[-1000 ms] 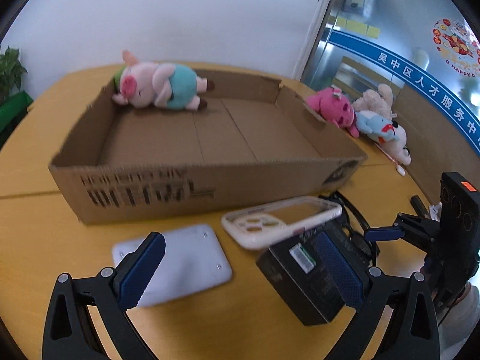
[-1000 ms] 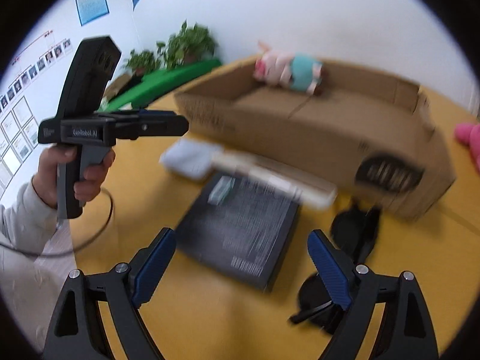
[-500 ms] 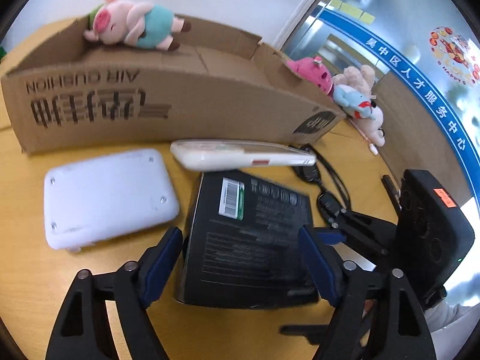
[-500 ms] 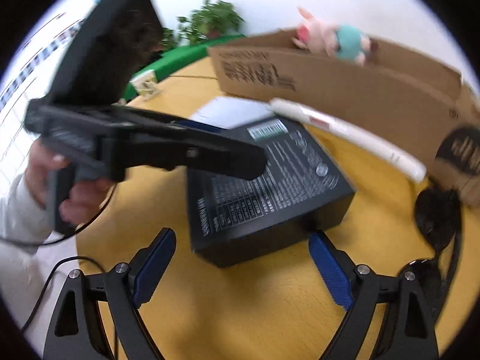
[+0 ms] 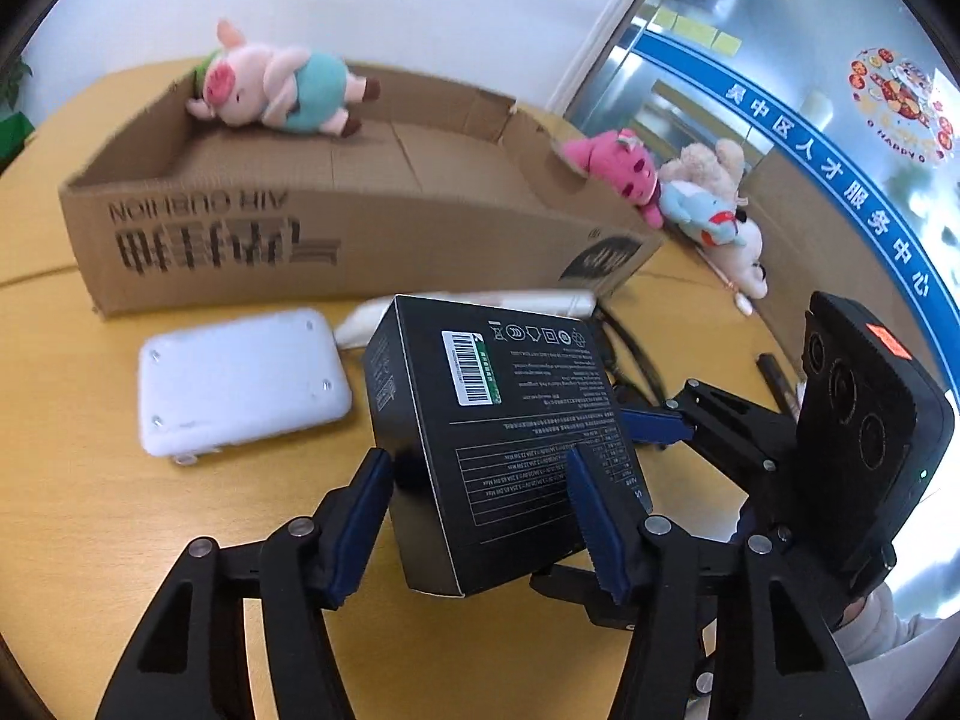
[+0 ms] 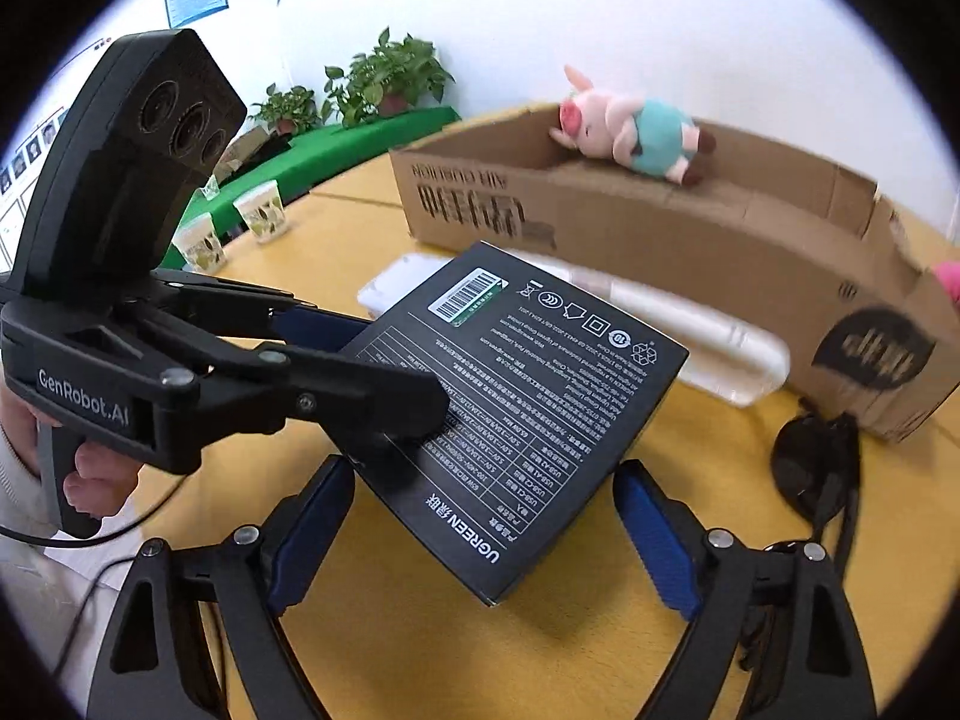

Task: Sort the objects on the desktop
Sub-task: 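Grasp the black product box with the left gripper while the right gripper grips it, then carry the black box into the cardboard box and open both grippers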

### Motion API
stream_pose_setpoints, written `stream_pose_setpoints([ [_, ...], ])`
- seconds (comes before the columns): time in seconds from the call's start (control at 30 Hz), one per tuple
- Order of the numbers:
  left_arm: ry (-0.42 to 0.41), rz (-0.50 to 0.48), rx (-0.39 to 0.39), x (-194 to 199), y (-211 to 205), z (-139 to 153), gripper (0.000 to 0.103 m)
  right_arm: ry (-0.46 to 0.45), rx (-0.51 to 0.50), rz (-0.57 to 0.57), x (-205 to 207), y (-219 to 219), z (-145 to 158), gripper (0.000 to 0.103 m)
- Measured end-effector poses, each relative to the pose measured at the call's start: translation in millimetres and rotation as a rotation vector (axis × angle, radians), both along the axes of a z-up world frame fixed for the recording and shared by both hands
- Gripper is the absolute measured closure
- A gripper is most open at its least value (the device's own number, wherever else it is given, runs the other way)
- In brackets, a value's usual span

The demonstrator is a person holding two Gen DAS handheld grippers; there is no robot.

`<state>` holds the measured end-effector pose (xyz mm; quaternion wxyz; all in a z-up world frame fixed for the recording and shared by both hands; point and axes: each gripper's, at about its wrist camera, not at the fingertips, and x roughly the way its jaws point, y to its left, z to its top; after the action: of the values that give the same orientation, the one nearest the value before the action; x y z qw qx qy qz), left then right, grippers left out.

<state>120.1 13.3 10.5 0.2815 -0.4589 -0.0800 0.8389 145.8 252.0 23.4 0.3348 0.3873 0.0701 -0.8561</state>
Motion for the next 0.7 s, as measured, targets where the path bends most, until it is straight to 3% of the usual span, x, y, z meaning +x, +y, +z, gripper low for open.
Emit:
stream_pose_setpoints([
  [0.27,0.153,0.003,0.029,-10,4,71,0.046,0.147,-0.031,-0.025,-2,7,68,0.014],
  [0.5,0.325,-0.007,0.065,-59,14,159,0.046,0.353,0.014,-0.028,-46,10,153,0.014],
  [0.7,0.482,0.015,0.048,-113,23,236,0.046,0.493,0.037,-0.020,-94,10,230,0.014],
])
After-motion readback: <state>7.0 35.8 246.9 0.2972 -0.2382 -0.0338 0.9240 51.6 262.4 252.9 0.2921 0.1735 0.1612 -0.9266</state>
